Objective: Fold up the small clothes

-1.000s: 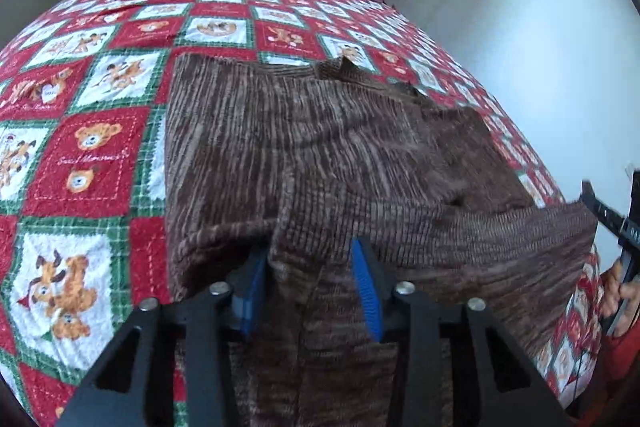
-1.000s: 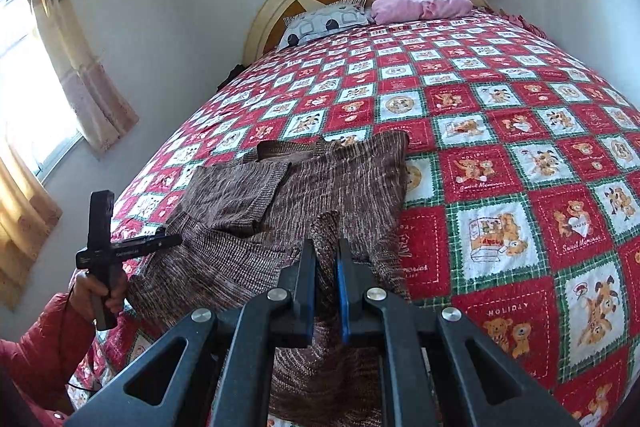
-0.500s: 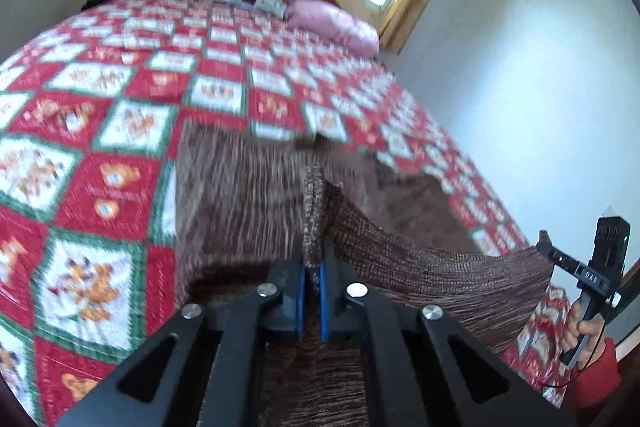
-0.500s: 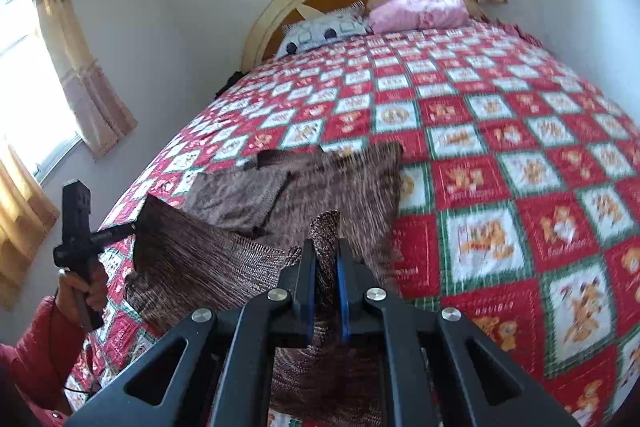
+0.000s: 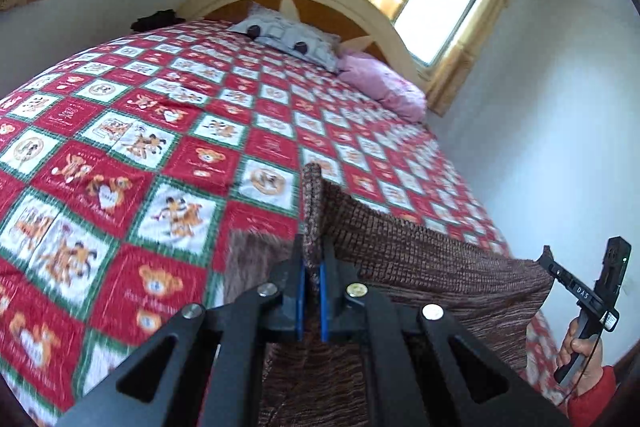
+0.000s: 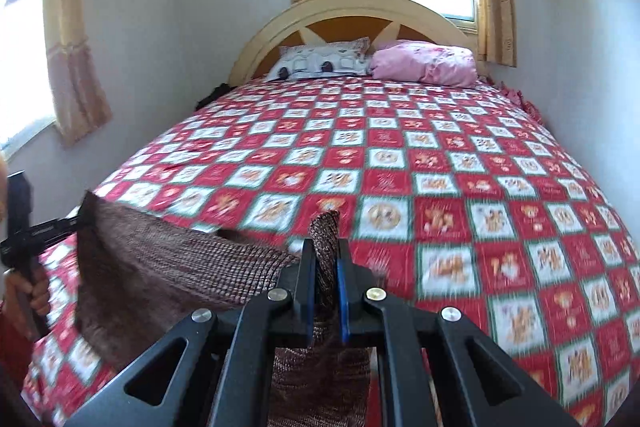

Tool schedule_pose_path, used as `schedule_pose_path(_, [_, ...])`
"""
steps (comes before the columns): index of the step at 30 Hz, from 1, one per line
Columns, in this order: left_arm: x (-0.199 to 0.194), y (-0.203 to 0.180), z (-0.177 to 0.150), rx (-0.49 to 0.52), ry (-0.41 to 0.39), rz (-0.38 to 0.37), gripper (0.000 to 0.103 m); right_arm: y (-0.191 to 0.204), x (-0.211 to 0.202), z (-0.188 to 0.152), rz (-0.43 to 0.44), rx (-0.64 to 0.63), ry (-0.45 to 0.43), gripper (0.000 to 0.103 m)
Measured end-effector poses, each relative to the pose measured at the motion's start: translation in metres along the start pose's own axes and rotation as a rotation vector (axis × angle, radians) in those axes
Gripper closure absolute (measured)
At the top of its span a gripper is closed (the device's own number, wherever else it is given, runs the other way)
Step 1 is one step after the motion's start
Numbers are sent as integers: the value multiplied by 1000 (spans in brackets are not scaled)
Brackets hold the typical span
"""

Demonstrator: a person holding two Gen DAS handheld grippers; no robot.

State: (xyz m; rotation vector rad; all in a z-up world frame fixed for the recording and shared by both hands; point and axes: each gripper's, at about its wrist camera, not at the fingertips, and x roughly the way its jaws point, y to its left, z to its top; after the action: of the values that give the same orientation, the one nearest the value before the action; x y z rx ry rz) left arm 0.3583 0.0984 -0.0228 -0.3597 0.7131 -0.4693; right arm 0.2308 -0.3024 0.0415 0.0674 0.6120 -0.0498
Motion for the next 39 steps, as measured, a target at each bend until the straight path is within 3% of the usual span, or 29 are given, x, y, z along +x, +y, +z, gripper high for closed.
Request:
schedule_pose_path(4, [45,11,-10,-8,42,82,98,-5,73,-11,-88,-17,58,95])
schedule_pose_path(8, [93,26,-38,-4,152,163,97,-14,124,-43,-138,1,155,95])
schedule_pose_path(11, [90,34,-32,-51,143,138,91,-29,139,-53,-110,59,198,93])
schedule_pose_path(14, [90,38,-33,-74,151,130,90,-38,140,-54,-113,95,205,76])
schedule_pose_path(16, [90,35,-35,-65,149,136,90,-50,139,-56,-103,162,216,55])
schedule_pose_path(18, [89,37,-35,-76,148,125,90,-72,125,-52,-47,291,171,55])
schedule_pose_path(21, [75,43,-32,-117,152,113,89,-99,69,-50,-123,452,-45,55])
schedule_pose_path(23, [58,40,-32,-91,114,157,89,-98,40,-50,-122,406,-52,56])
schedule_pose_path(24, [47,35,-32,-66,93,173,89,-91,31,-51,-112,358,-33,63])
schedule_pose_path(25, [40,30,-32,-48,87,173,89,-79,21,-56,-94,293,-9,68])
schedule_pose_path(27, [25,15,-38,-23,89,147,89,-57,11,-67,-54,219,28,68])
schedule_pose_path(31, [23,-21,-61,76,134,127,71,-6,11,-88,-11,71,91,68])
schedule_pose_path(33, [26,-32,-77,109,168,138,71,13,21,-96,-7,6,131,68])
schedule_pose_path(36, [29,-30,-98,91,216,166,71,27,47,-121,-60,-66,284,68])
schedule_pose_path(39, [19,-19,-108,66,177,141,70,25,38,-134,-65,-34,278,68])
